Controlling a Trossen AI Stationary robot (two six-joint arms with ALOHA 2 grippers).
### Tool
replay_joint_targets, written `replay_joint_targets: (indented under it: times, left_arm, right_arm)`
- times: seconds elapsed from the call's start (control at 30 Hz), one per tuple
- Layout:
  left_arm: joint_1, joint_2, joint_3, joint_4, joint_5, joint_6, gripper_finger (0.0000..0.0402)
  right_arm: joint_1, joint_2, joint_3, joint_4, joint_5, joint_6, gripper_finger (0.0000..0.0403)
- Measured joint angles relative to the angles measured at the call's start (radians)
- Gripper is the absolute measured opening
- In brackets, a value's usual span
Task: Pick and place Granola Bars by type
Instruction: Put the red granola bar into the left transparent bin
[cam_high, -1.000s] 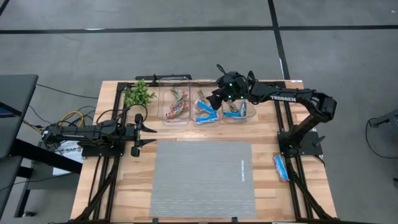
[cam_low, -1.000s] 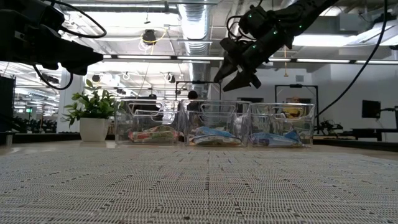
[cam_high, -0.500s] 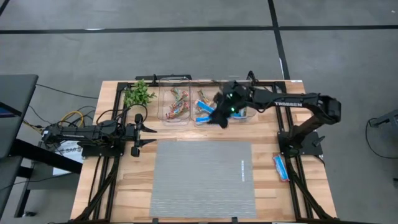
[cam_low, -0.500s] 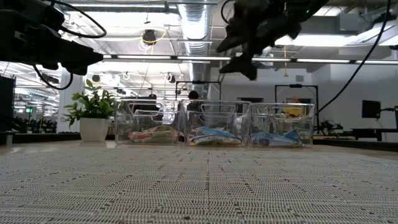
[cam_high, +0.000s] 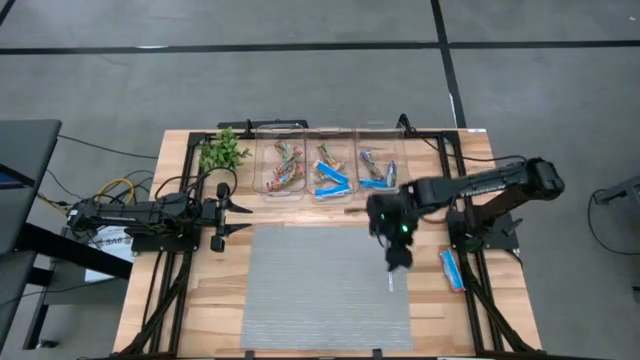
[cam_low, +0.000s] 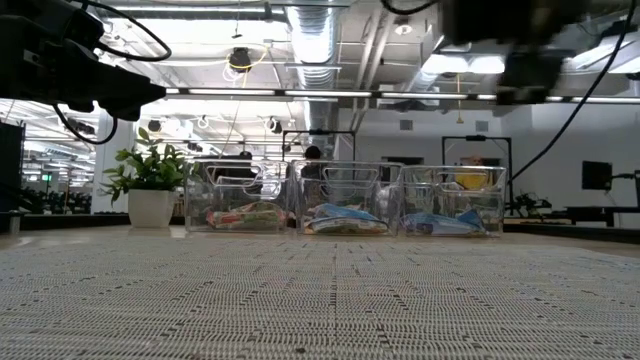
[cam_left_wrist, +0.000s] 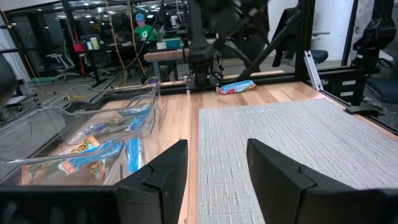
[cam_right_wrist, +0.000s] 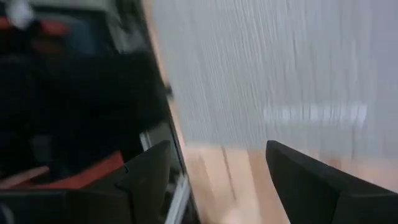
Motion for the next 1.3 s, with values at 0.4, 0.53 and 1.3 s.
replay_joint_targets:
  times: [0.4,0.53,1.3]
  left_arm:
    - [0.000,0.000,0.000,0.000,0.000,0.000,0.0159]
    - [0.000,0.000,0.000,0.000,0.000,0.000,0.0159]
    - [0.000,0.000,0.000,0.000,0.000,0.000,0.0159]
  right_arm:
    - [0.240,0.002,-0.122,-0.186,0.228,0.450,0.0255]
    - [0.280,0.003,-0.199,-0.191,0.320,0.607,0.0255]
    - [0.568,0.003,-0.391,-0.212,0.409,1.281,0.0255]
